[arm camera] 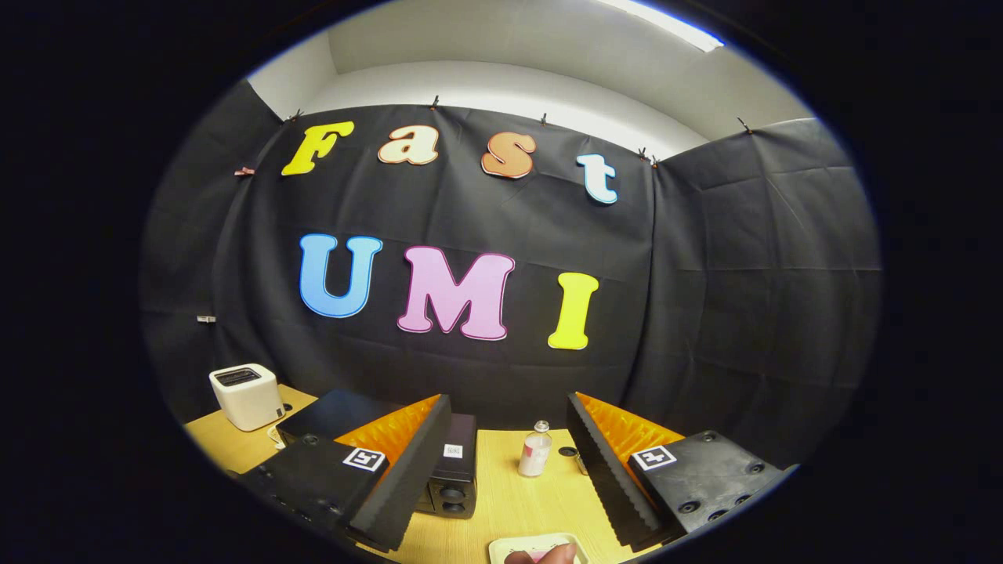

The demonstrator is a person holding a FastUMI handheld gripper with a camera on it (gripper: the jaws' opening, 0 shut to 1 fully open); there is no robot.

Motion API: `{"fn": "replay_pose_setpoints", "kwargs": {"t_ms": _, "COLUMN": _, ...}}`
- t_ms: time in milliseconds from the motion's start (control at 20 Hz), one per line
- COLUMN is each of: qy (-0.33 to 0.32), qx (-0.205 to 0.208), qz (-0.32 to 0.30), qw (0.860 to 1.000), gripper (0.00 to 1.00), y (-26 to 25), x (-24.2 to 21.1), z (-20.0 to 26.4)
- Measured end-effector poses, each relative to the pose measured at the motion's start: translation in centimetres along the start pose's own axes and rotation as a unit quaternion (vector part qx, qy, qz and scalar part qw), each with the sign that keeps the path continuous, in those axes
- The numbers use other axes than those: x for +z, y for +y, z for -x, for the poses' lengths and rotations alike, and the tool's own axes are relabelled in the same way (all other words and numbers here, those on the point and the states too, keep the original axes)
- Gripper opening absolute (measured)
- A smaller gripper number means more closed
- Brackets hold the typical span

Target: Open the toaster oven, put the food inside, and close the toaster oven door.

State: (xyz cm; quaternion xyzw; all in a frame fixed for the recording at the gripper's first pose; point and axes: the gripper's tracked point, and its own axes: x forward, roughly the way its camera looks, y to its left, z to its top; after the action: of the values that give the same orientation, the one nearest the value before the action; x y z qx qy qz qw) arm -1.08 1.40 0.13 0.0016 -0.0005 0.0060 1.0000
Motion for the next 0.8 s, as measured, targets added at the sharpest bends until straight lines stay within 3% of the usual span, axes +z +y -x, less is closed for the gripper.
{"fn": "replay_pose_setpoints", "kwargs": {"t_ms": 550, "qy": 0.001, "qx": 0.006, "qz": -0.006, "qw": 1.000, "gripper": 0.97, "y": 1.4, "x": -0.1, "z": 0.2}}
{"fn": "replay_pose_setpoints", "kwargs": {"t_ms": 800, "qy": 0.006, "qx": 0.019, "qz": -0.034, "qw": 0.999, "gripper": 0.97, "y": 5.4, "x": -1.4, "z": -0.2}}
